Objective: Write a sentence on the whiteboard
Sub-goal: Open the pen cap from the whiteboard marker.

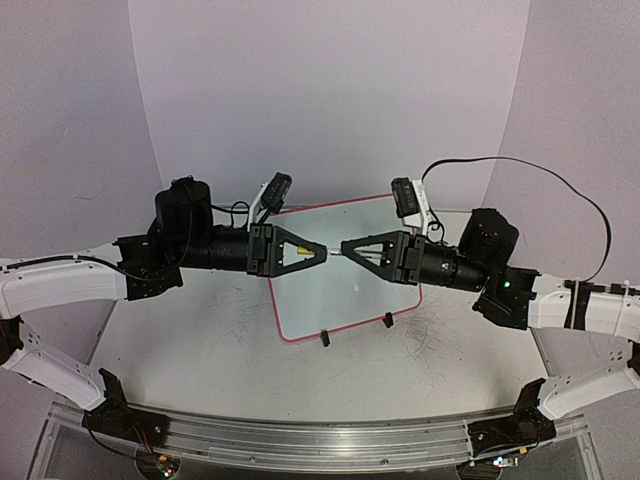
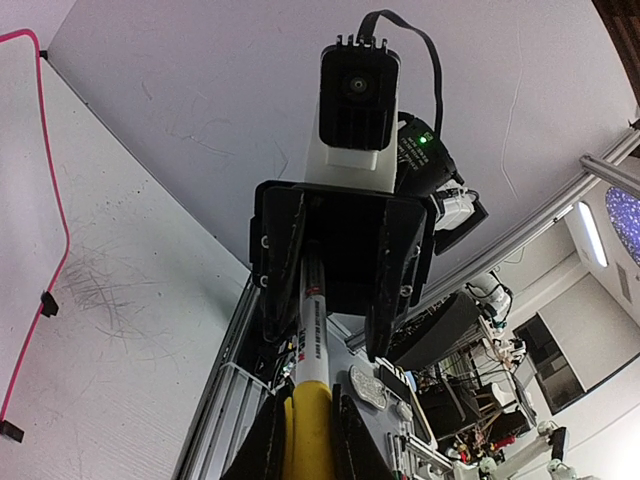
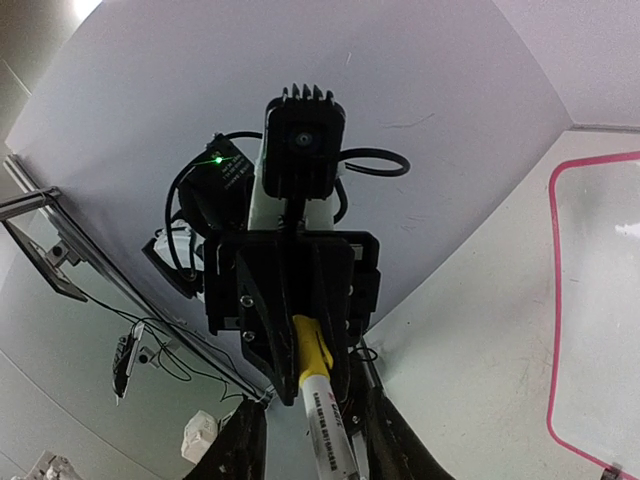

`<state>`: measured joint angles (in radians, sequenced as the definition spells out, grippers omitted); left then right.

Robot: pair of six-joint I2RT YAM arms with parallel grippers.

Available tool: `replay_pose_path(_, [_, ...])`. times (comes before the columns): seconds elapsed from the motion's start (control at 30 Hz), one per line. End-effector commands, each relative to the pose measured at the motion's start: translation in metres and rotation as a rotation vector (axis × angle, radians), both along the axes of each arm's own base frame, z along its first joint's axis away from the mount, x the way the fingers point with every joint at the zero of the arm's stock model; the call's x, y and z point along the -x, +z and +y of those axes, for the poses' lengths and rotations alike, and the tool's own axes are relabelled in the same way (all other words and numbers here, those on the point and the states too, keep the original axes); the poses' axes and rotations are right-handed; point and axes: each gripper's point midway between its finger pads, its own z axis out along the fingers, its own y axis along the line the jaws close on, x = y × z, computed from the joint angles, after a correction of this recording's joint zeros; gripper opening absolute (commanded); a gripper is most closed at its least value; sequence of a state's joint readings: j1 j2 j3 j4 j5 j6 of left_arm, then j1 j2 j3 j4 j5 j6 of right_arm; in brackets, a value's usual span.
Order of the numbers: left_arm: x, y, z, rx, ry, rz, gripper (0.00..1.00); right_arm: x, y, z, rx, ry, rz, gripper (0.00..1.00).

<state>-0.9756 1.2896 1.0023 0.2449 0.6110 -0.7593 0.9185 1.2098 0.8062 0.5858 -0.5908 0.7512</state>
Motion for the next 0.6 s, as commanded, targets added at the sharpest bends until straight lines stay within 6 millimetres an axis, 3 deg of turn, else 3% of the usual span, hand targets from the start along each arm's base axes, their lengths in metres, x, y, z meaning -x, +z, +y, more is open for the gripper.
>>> replay_pose_path(0.0, [0.011,0.032,0.003,0.082,-0.037,-0.056,0.00,0.009,0.025,-0.001,-0.085,0.055,-0.050,0.35])
replay_pose_path(0.1, [0.011,0.032,0.002,0.083,-0.043,-0.059,0.00,0.011,0.024,0.002,-0.087,0.075,-0.049,0.30])
replay_pose_path(0.27, [0.012,0.031,0.003,0.083,-0.043,-0.059,0.00,0.014,0.022,0.005,-0.083,0.104,-0.052,0.13])
replay_pose_path(0.43, [0.012,0.033,0.004,0.086,-0.041,-0.062,0.00,0.020,0.022,0.007,-0.078,0.146,-0.073,0.20])
replay_pose_path(0.57, [0.012,0.032,0.003,0.085,-0.046,-0.060,0.00,0.021,0.023,0.008,-0.076,0.162,-0.078,0.11])
